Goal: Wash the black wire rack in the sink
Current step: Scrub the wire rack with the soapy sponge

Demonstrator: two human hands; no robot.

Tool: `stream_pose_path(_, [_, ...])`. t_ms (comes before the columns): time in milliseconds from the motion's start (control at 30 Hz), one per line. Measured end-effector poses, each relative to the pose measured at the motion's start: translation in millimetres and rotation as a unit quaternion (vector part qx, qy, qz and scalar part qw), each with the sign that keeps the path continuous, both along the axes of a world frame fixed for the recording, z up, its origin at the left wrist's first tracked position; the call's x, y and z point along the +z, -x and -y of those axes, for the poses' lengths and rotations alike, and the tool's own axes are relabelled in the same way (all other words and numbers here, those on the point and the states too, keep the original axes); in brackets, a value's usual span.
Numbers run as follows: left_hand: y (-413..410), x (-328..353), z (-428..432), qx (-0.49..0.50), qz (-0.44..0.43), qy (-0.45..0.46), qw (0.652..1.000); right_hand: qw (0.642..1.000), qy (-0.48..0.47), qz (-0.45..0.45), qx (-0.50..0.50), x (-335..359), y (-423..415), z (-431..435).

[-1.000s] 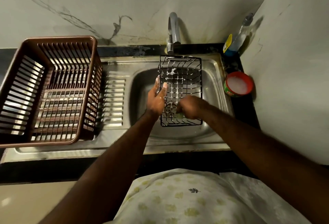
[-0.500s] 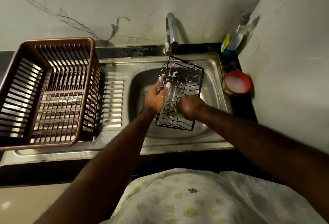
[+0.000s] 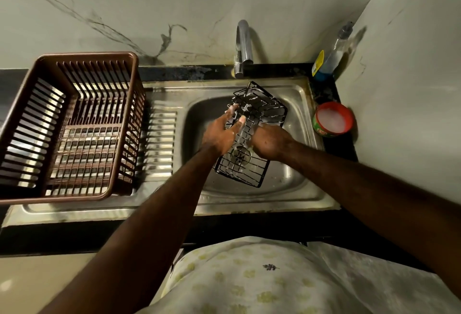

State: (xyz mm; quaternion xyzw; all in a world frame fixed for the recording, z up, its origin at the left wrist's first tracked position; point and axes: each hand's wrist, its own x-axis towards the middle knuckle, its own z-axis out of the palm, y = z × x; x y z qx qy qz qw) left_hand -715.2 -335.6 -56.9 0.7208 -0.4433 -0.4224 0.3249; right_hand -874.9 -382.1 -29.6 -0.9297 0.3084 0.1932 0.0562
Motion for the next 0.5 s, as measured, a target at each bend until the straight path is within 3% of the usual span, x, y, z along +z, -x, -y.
stream_pose_path(200, [2.3,3.9,-1.3,-0.013,-0.001,0.005,1.000,0.999,-0.019,-0.045,0.005,-26.3,14.3,-10.6])
stream_pose_path(500, [1.5,4.5,0.0,-0.012,0.039,-0.019,0.999,0.995,-0.053,-0.071,-0.052,1.6,-0.2,1.2])
